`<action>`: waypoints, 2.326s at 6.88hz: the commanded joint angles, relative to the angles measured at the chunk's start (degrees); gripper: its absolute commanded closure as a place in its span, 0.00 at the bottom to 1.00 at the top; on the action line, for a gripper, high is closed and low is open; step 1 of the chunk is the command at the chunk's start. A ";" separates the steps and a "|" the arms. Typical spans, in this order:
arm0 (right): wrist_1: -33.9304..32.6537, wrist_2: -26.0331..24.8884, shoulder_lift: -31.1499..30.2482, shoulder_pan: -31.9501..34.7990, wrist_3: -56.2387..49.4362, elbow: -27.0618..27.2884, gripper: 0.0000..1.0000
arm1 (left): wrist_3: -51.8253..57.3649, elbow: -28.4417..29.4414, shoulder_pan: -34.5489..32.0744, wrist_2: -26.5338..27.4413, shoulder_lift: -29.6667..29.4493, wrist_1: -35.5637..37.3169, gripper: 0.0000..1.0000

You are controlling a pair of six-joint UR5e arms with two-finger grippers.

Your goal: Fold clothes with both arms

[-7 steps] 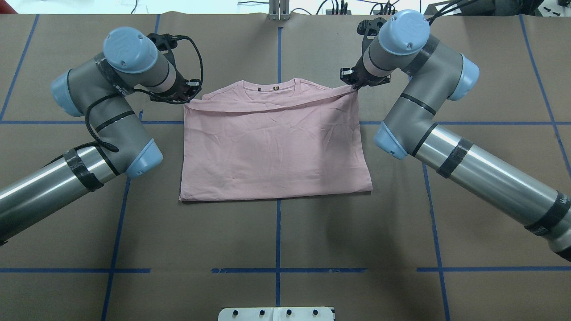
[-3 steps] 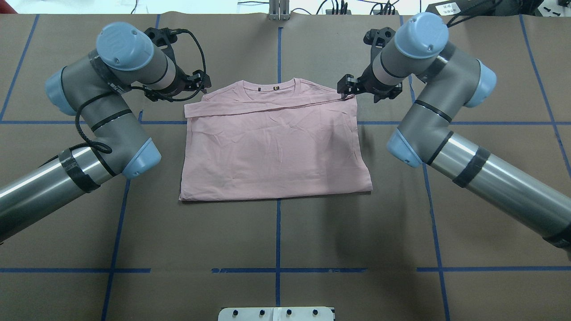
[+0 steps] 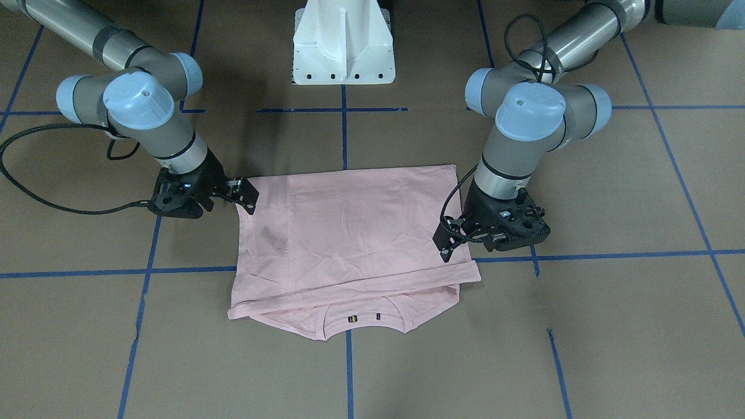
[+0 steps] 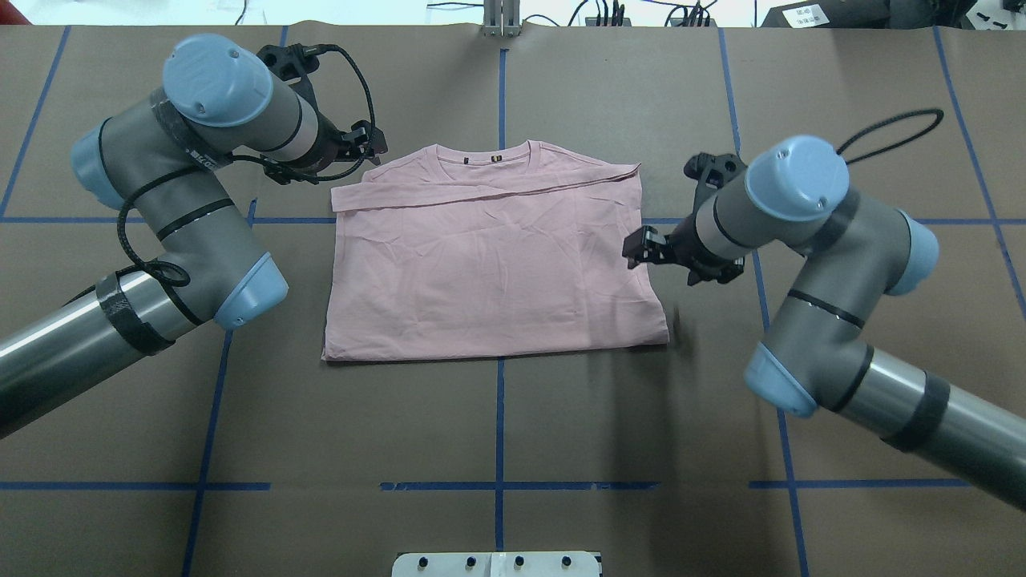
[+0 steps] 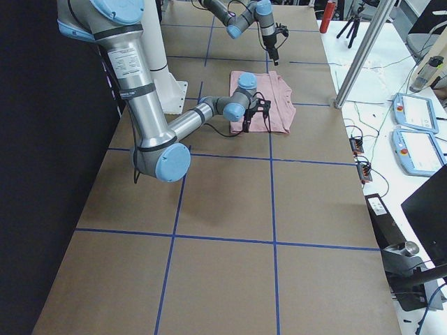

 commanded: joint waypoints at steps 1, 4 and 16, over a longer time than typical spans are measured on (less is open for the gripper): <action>-0.96 -1.73 -1.69 -4.73 2.78 1.41 0.01 | -0.48 -1.85 0.10 -0.07 0.67 0.76 0.00; -2.46 -1.83 -1.25 -5.29 2.52 1.67 0.67 | -1.27 -2.38 0.36 -0.07 0.67 0.76 0.00; -7.12 1.07 -25.95 -32.70 10.59 27.15 0.01 | -2.68 -6.33 3.52 -0.34 1.46 0.84 0.00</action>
